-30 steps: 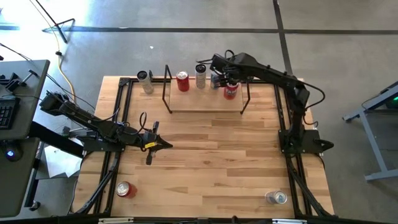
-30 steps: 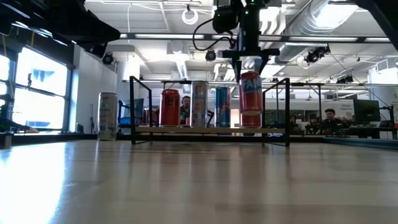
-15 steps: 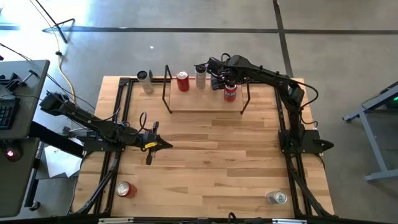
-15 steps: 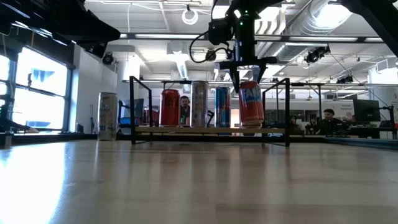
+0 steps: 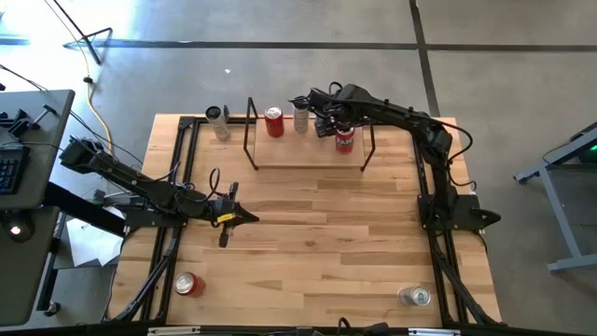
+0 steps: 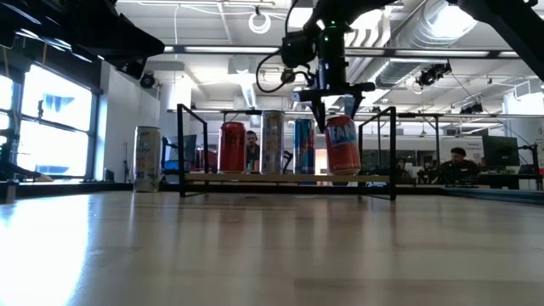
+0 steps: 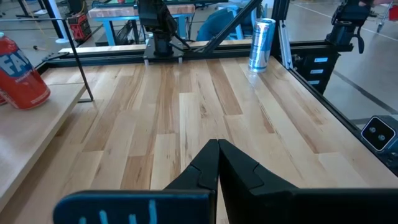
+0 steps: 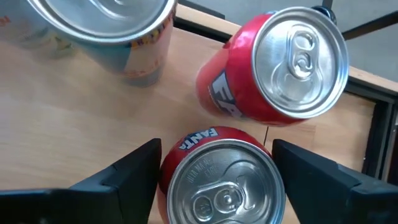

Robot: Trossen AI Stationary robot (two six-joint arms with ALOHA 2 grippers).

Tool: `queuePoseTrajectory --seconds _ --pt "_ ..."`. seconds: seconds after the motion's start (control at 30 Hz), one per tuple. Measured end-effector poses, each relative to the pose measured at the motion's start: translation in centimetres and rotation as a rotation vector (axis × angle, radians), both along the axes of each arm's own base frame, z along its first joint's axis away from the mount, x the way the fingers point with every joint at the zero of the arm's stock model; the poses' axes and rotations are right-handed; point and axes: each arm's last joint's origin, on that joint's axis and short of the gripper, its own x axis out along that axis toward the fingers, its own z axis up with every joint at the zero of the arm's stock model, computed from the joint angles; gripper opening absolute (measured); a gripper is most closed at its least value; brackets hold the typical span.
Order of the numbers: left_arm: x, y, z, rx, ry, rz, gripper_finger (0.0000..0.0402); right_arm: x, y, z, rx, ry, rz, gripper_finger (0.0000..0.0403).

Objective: Place canned beverage on shelf
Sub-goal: Put the red soda can on the shelf aligned with the other red soda can

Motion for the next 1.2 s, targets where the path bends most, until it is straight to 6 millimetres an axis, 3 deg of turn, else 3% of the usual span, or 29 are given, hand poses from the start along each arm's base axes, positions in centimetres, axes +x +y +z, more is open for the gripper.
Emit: queuePoseTrajectory --seconds 0.43,0.63,0.8,1.07,1.2 --pt "0.0 0.0 0.0 0.001 0.000 0.000 0.0000 -0.1 -0.1 0.1 -0.033 0.060 0.078 0.0293" --pt "0.0 0.0 0.0 0.001 0.000 0.000 0.0000 -0.5 0.5 2.6 -0.074 0.129 0.143 0.0270" --pt "0.0 0.0 0.0 0.002 0.000 0.000 0.0000 -0.2 1.4 4.6 -0.088 0.161 0.312 0.0203" --pt "0.0 0.0 0.0 0.002 0.004 0.000 0.0000 0.1 1.7 4.6 -0.056 0.207 0.488 0.0020" --pt "0.0 0.0 -0.1 0.003 0.008 0.000 0.0000 -0.2 2.0 4.5 0.009 0.214 0.515 0.0021"
